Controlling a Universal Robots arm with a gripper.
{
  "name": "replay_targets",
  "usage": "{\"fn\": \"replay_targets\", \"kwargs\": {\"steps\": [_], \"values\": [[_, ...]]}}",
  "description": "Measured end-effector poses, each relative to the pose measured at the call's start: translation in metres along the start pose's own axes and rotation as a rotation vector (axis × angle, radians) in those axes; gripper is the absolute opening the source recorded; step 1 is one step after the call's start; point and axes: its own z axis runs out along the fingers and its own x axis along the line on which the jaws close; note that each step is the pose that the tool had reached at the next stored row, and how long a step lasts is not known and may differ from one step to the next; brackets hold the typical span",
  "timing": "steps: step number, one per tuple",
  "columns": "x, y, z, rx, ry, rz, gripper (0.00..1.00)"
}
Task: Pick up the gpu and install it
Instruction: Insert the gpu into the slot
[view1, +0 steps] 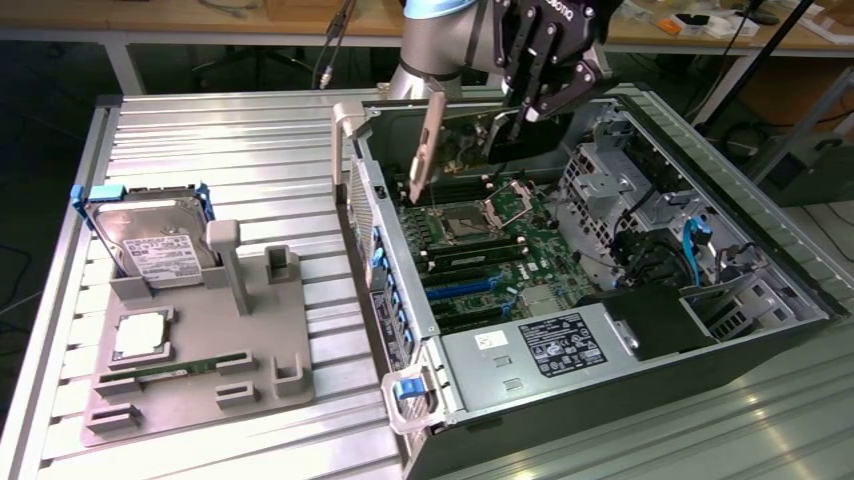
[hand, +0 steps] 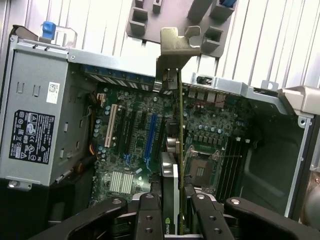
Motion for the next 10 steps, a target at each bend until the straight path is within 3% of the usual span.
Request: {"fn": "replay_targets", "kwargs": {"steps": [7,10], "values": [[-0.0003,-0.0026,0.0016,0.0031,-0.0012,0.080,0.27],[-0.0003,-0.0034,0.0018,0.0034,-0.0012,0.087,0.27]]}}
